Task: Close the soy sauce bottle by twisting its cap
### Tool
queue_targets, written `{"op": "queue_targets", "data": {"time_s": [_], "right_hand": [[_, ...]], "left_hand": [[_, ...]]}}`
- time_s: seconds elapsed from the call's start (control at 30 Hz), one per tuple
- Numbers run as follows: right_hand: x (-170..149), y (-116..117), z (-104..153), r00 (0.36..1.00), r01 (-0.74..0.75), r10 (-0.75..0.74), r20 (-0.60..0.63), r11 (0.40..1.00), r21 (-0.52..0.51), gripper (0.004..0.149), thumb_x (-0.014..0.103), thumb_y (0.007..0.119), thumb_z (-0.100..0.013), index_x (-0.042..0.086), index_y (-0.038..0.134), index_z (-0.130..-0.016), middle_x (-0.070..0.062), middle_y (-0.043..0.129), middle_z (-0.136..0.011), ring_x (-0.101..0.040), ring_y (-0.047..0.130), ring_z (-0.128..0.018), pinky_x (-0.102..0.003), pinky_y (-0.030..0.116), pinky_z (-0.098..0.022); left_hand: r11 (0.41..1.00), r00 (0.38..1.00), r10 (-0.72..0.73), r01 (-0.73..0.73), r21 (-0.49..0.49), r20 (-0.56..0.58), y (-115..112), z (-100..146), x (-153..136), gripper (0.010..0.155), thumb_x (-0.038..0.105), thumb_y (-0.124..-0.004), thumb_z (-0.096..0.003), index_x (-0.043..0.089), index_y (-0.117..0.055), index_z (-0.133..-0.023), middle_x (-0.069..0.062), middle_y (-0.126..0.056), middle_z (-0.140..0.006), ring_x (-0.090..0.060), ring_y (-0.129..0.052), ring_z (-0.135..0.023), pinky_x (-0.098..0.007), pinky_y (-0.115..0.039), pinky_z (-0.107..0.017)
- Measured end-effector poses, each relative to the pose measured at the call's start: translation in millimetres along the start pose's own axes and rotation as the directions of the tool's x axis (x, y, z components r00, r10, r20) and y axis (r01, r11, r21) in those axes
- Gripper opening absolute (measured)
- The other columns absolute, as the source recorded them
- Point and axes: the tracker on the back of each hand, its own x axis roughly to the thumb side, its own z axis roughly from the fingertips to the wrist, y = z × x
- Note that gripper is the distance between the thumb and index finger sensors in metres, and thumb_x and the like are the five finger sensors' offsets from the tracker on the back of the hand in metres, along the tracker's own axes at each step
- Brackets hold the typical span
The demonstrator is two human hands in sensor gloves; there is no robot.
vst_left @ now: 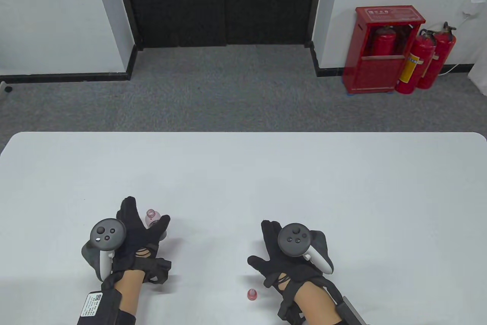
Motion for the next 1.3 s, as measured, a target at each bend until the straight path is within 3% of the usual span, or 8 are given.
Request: {"op": "queue_targets", "data": {"time_s": [0.13,0.33,0.47,0.6,0.7,0.87,1.07,1.3], "right_hand": [[0,1,0,1.0,0.006,-0.006,-0.003,1.0,0.006,0.096,0.057,0.069,-0.044,0.022,0.006,-0.107,-0.018,0.008,-0.12,-0.053,0.017,-0.107,-0.075,0.038,-0.066],[-2,2,-1,1.0,0.012,-0.011,-0.013,1.0,0.019,0.095,0.057,0.069,-0.044,0.022,0.007,-0.107,-0.019,0.009,-0.12,-0.053,0.017,-0.107,-0.075,0.038,-0.066],[-2,2,-1,1.0,0.014,-0.013,-0.017,1.0,0.024,0.095,0.057,0.069,-0.044,0.022,0.008,-0.108,-0.019,0.009,-0.12,-0.053,0.018,-0.107,-0.075,0.038,-0.066],[-3,3,-1,1.0,0.015,-0.015,-0.02,0.999,0.031,0.095,0.057,0.069,-0.044,0.022,0.008,-0.108,-0.019,0.009,-0.12,-0.053,0.018,-0.107,-0.075,0.038,-0.066],[-3,3,-1,1.0,0.017,-0.016,-0.023,0.999,0.035,0.094,0.057,0.069,-0.044,0.022,0.009,-0.108,-0.019,0.01,-0.12,-0.053,0.018,-0.107,-0.075,0.038,-0.066],[-3,4,-1,1.0,0.02,-0.019,-0.024,0.999,0.045,0.094,0.056,0.069,-0.044,0.022,0.01,-0.108,-0.019,0.011,-0.12,-0.053,0.019,-0.107,-0.075,0.038,-0.066],[-2,4,-1,1.0,0.02,-0.019,-0.015,0.999,0.047,0.093,0.056,0.069,-0.044,0.022,0.011,-0.109,-0.019,0.012,-0.12,-0.053,0.019,-0.107,-0.075,0.038,-0.066],[1,7,-2,1.0,0.001,-0.001,0.001,0.997,0.074,0.09,0.056,0.069,-0.044,0.026,0.014,-0.11,-0.019,0.013,-0.121,-0.053,0.019,-0.107,-0.075,0.038,-0.066]], "left_hand": [[0.987,0.997,-0.021,0.01,-0.161,-0.07,-10,-14,-13,0.112,0.064,-0.093,-0.0337,0.024,-0.025,-0.113,-0.002,-0.032,-0.124,-0.041,-0.023,-0.115,-0.059,-0.027,-0.075],[0.993,0.988,-0.068,0.053,-0.107,-0.138,-14,-16,-20,0.099,0.058,-0.097,-0.0342,0.028,-0.044,-0.111,0.001,-0.049,-0.122,-0.043,-0.032,-0.115,-0.06,-0.031,-0.074],[0.994,0.982,-0.092,0.08,-0.078,-0.164,-13,-15,-22,0.092,0.057,-0.098,-0.0356,0.027,-0.051,-0.11,-0.001,-0.049,-0.122,-0.044,-0.032,-0.115,-0.061,-0.031,-0.074],[0.995,0.984,-0.076,0.063,-0.083,-0.16,-13,-14,-22,0.077,0.058,-0.095,-0.037,0.035,-0.065,-0.104,0.0,-0.048,-0.123,-0.044,-0.03,-0.115,-0.061,-0.03,-0.074],[0.994,0.993,0.001,-0.014,-0.11,-0.117,-15,-13,-20,0.073,0.061,-0.091,-0.0373,0.042,-0.066,-0.104,-0.001,-0.041,-0.125,-0.044,-0.027,-0.115,-0.061,-0.029,-0.074],[0.973,0.988,0.153,-0.154,-0.171,-0.02,-18,-3,2,0.07,0.065,-0.081,-0.0431,0.051,-0.05,-0.104,0.001,-0.033,-0.126,-0.046,-0.031,-0.116,-0.068,-0.035,-0.074],[0.959,0.977,0.128,-0.078,-0.272,0.171,-31,18,36,0.065,0.064,-0.084,-0.0411,0.048,-0.059,-0.099,0.003,-0.041,-0.124,-0.043,-0.045,-0.116,-0.07,-0.043,-0.072],[0.939,0.947,0.034,0.078,-0.334,0.318,-53,49,60,0.06,0.067,-0.089,-0.0359,0.048,-0.072,-0.091,0.005,-0.057,-0.121,-0.041,-0.06,-0.113,-0.074,-0.055,-0.067]]}}
